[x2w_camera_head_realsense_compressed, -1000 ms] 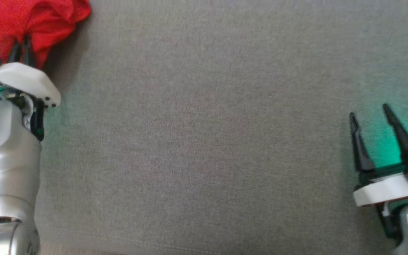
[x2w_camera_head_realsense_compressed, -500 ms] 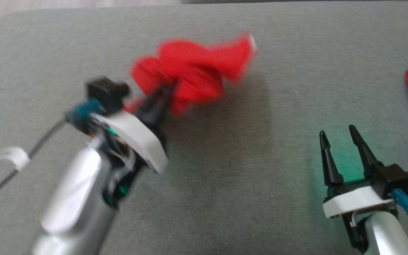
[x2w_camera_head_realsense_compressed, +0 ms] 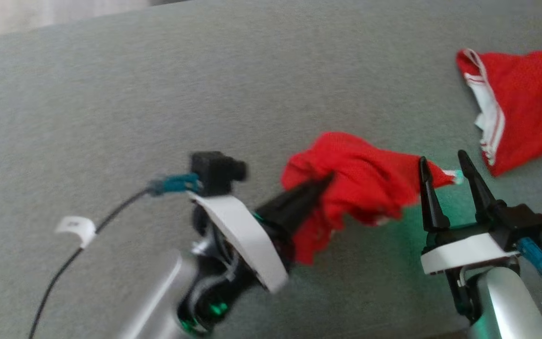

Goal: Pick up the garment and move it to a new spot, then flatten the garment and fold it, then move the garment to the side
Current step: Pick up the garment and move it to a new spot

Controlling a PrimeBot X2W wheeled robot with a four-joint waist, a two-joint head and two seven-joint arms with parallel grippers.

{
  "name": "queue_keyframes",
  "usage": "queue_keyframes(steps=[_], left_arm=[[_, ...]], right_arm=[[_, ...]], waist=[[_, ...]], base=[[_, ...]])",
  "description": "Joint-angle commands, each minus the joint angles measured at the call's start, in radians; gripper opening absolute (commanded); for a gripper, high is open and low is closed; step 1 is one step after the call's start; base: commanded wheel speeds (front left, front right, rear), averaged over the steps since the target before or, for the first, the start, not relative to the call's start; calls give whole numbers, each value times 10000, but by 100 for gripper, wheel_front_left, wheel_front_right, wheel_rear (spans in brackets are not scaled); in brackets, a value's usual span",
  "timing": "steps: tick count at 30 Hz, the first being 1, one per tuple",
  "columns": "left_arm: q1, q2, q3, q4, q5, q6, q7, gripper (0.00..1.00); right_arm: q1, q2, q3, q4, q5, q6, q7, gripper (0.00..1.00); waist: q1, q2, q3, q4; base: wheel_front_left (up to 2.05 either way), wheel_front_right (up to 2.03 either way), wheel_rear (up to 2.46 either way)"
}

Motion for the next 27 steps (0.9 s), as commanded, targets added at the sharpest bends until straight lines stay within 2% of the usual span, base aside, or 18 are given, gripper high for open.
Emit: queue_keyframes(steps=[1,5,12,13,15,16,22,27], left_arm=[[-268,44,555,-194,11,83,-39,0],[-985,301,1364,1331,482,596,-423,0],[-2619,955,1776,4670,2184,863,-1839,0],[-2791,991,1815,5055,2353,905,-2099,6],[-3041,1057,1867,5731,2659,963,-2652,49],[-3126,1118,1838,5987,2840,932,-2957,100],[-2961,1441,1803,6640,3622,949,-4886,100],[-2055,1653,1746,6111,4297,1261,-6898,100]], right_arm=[[-340,40,226,-339,89,-9,-134,100],[-387,59,284,-317,140,-9,-134,100],[-491,69,535,-206,246,-9,-135,100],[-491,69,528,-199,259,-9,-135,100],[-472,70,533,-169,266,-9,-135,100],[-455,70,548,-150,269,-9,-135,100],[-249,71,421,-117,236,-9,-135,100],[2,71,124,-252,-62,-9,-135,100]], waist=[[0,0,152,-319],[0,0,257,-648],[0,0,270,-1031],[0,0,251,-1064],[0,0,181,-1122],[0,0,134,-1154],[0,0,-303,-1109],[0,0,-830,-836]], base=[[0,0,0],[0,0,0],[0,0,0],[0,0,0],[0,0,0],[0,0,0],[0,0,0],[0,0,0]])
